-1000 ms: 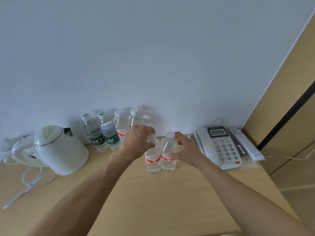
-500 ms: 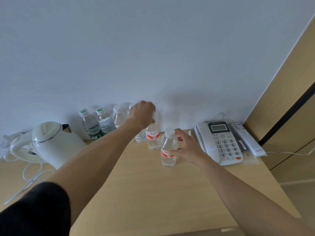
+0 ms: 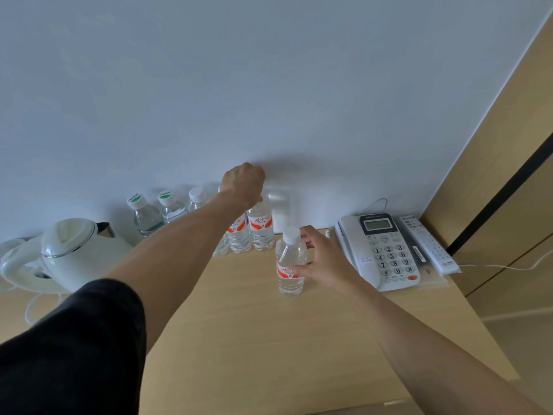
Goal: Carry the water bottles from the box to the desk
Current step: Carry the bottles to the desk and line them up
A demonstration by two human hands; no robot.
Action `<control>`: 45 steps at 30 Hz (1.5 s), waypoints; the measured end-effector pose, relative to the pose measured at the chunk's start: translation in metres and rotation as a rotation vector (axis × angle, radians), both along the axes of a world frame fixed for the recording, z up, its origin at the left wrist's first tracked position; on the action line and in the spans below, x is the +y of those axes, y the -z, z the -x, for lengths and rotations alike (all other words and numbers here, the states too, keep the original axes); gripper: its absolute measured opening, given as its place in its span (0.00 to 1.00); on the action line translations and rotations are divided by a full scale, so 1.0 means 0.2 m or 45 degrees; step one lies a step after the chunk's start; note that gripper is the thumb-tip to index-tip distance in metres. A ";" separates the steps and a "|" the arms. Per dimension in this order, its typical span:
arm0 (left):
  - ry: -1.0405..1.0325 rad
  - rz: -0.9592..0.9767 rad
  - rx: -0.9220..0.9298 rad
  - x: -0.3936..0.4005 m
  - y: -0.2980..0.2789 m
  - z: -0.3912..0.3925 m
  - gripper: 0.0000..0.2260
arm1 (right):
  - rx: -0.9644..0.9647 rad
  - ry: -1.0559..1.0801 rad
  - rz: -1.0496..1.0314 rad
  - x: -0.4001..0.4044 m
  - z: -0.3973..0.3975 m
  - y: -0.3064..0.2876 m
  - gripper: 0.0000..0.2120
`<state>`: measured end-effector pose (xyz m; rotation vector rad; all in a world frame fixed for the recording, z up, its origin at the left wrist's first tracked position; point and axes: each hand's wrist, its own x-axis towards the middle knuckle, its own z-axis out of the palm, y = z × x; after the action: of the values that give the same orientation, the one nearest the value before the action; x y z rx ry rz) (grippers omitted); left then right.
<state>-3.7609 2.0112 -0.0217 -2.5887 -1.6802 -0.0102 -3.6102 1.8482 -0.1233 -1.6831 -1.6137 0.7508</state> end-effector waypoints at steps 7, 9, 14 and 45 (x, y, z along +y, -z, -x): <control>0.041 0.048 -0.040 0.01 0.01 0.02 0.18 | -0.099 0.031 -0.006 0.00 0.01 -0.02 0.32; 0.044 0.059 -0.048 0.00 0.01 0.02 0.17 | -0.107 0.037 -0.004 0.00 0.01 -0.02 0.31; 0.071 0.002 -0.032 0.00 0.01 0.03 0.20 | -0.081 0.065 0.027 0.06 0.00 -0.02 0.31; 0.152 -0.281 -0.020 0.01 0.08 0.13 0.17 | -0.134 0.201 -0.092 0.56 -0.03 -0.08 0.28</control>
<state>-3.7872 2.0134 -0.0383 -2.5232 -1.4356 -0.2087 -3.6051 1.9601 -0.1065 -1.7991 -1.5370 0.5277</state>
